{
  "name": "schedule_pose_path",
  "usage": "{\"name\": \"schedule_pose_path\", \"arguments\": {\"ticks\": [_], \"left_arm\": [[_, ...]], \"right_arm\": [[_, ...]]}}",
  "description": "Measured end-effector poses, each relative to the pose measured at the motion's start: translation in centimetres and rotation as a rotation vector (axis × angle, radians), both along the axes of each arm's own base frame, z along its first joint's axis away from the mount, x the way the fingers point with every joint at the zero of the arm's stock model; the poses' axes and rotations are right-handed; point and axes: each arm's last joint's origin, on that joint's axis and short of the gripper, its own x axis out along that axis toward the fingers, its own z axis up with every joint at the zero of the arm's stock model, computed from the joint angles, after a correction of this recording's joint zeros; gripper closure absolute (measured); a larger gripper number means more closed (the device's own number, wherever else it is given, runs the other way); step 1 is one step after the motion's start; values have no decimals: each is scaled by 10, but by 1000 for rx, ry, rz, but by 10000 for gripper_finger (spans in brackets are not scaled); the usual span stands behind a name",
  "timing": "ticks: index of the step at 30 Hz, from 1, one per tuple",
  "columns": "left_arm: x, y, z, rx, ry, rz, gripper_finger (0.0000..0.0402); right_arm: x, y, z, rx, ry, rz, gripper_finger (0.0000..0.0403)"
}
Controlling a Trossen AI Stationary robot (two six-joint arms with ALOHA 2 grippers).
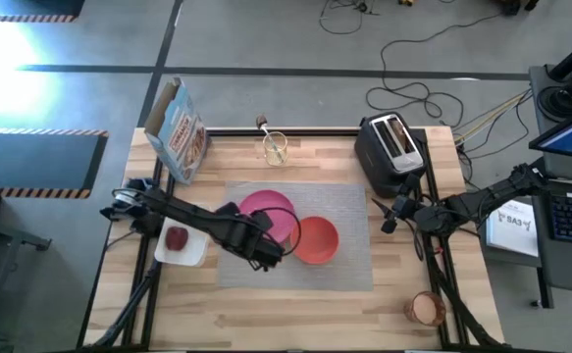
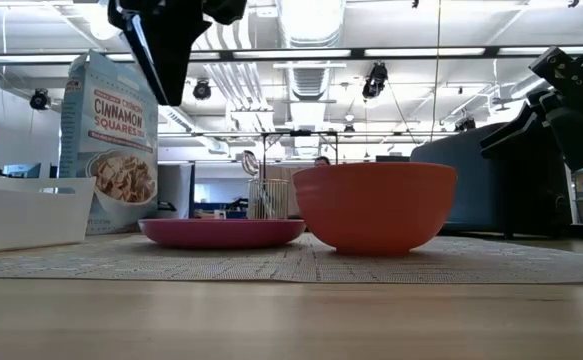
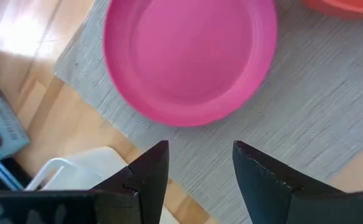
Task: Arrange a breakfast setting
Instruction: Put the glass of milk on the grey table mat to the top of the orange bowl
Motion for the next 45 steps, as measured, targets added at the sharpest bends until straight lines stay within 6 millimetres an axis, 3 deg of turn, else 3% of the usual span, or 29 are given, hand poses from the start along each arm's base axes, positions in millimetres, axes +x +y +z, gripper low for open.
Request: {"name": "schedule_pose_path", "arguments": {"ticks": [8, 21, 26, 33, 45], "left_arm": [[10, -14, 0, -39, -111, -146, 240], [53, -31, 18, 16, -470, -659, 240], [61, -34, 25, 20, -572, -711, 240], [58, -42, 32, 31, -586, -731, 240], [44, -74, 31, -35, -559, -947, 240]], "right_arm": [[0, 0, 0, 0, 0, 0, 188], [0, 0, 0, 0, 0, 0, 188], [0, 0, 0, 0, 0, 0, 188], [0, 0, 0, 0, 0, 0, 188], [0, 0, 0, 0, 0, 0, 188]]}}
